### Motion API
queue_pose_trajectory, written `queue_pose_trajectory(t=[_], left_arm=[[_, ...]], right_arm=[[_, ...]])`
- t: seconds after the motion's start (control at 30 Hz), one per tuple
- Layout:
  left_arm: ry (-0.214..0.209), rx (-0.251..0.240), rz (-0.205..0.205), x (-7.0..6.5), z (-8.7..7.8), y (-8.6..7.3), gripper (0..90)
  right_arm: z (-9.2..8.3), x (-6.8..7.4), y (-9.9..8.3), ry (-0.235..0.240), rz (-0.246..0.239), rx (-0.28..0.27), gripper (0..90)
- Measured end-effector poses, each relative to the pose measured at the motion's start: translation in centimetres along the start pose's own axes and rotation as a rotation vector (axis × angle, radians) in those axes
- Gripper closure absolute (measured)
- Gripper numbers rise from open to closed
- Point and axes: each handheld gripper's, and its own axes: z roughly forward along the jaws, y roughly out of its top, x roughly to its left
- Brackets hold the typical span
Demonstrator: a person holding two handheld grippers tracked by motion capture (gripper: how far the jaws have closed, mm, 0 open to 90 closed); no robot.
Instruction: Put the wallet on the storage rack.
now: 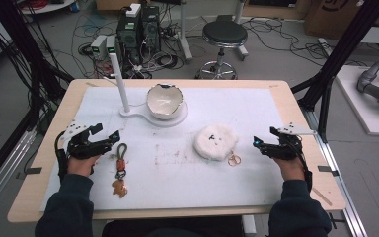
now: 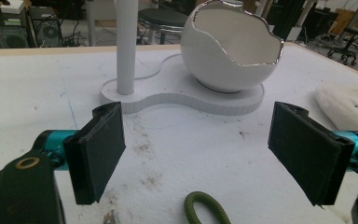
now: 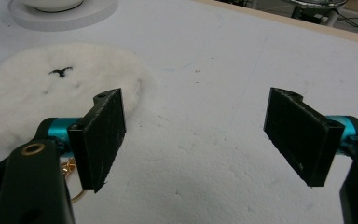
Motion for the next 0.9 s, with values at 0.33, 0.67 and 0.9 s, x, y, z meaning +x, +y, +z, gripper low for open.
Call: queue_pose_trajectory(t=[0.33,0.67,0.9], left_arm=[[0.004,0.007,-0.005,0.0,0.3,-0.1,18.7],[-0.009,0.014,0.01,-0.4,0.3,0.0,18.7],[-0.021,0.034,0.021,-0.8,0.4,-0.1,19.2]], right_arm=[[0.2,-0.3,-0.2,0.007,0.015,0.003,21.1],[0.8,0.5,0.1,0.041,0.006,0.012,21.0],[3.3,2.7,0.7,0.128,-0.037,0.079,26.2]])
